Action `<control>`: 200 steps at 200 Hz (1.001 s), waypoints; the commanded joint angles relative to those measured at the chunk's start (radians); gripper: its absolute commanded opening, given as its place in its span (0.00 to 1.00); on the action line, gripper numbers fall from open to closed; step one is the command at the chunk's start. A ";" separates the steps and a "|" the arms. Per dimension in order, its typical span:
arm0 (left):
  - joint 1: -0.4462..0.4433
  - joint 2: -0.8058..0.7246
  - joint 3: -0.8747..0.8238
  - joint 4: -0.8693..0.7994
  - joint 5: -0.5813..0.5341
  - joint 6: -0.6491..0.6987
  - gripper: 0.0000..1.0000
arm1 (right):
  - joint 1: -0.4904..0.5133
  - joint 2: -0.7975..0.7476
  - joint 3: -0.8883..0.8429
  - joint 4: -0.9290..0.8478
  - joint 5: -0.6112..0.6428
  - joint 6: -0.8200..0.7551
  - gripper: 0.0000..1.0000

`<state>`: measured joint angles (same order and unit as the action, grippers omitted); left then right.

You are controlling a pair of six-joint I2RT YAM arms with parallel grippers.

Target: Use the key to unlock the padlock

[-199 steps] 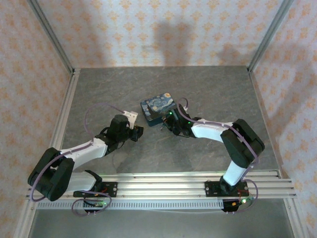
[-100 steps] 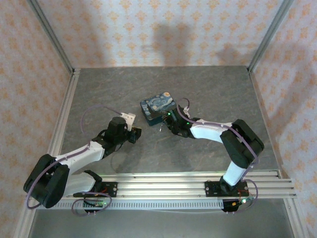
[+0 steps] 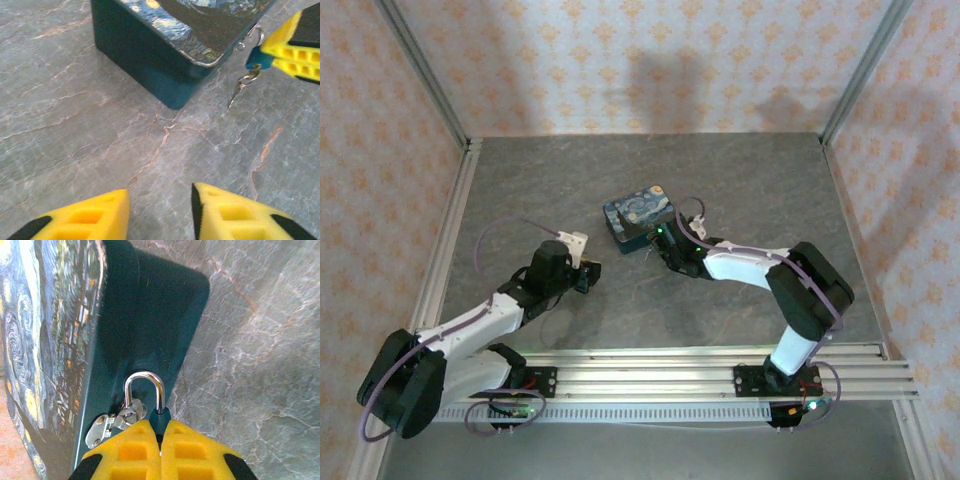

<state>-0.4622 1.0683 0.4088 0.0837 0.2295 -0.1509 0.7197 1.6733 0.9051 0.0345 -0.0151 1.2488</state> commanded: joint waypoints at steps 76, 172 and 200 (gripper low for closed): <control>0.025 -0.067 0.286 -0.502 -0.269 -0.057 0.83 | 0.009 -0.309 -0.003 -0.235 -0.025 -0.379 0.00; 0.031 -0.142 0.316 -0.654 -0.275 -0.228 1.00 | 0.029 -0.262 -0.035 -0.398 -0.494 -0.627 0.00; 0.032 -0.193 0.253 -0.650 -0.290 -0.250 1.00 | 0.027 -0.175 -0.030 -0.421 -0.474 -0.654 0.00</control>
<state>-0.4374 0.9165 0.7105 -0.5259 -0.0170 -0.3542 0.7456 1.4395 0.8841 -0.3256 -0.4580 0.6552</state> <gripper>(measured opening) 0.994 0.058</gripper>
